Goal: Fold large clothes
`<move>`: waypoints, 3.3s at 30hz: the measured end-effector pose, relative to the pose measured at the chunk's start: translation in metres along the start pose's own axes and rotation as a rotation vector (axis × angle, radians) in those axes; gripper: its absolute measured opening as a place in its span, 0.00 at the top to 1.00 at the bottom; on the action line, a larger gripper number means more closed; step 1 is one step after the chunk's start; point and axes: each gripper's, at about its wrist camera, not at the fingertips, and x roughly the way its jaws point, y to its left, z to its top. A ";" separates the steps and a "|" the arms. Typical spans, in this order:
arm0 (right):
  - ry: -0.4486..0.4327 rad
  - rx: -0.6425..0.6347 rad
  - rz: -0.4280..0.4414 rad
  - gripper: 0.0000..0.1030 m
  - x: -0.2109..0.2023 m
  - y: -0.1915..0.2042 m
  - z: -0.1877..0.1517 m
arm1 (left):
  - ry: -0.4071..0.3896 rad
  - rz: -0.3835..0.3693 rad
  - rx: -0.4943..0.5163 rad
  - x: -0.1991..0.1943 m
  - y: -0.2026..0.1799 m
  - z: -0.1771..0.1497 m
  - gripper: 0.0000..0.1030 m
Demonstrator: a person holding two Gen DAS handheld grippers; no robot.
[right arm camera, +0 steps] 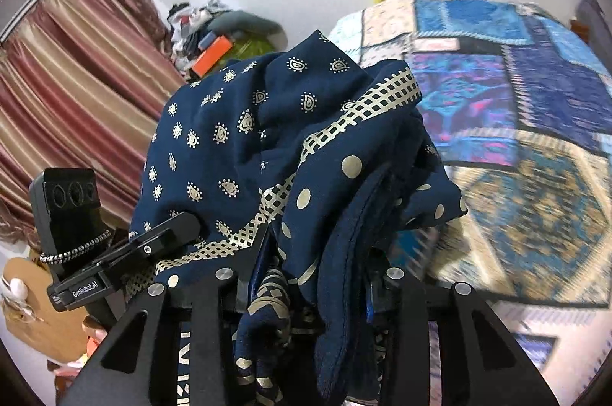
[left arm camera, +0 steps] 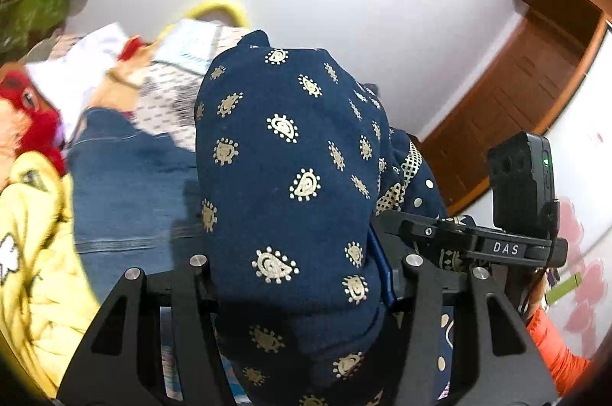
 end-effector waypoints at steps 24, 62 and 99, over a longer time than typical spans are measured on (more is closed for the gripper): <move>0.175 -0.250 -0.243 0.22 0.106 -0.021 -0.045 | 0.040 0.197 0.026 0.014 0.106 -0.074 0.28; -0.725 -0.491 -0.178 0.22 -0.285 0.215 -0.235 | -0.716 0.310 0.262 -0.312 -0.179 -0.186 0.18; -0.687 -0.422 -0.268 0.00 -0.272 0.203 -0.247 | -0.677 0.410 0.254 -0.296 -0.179 -0.204 0.05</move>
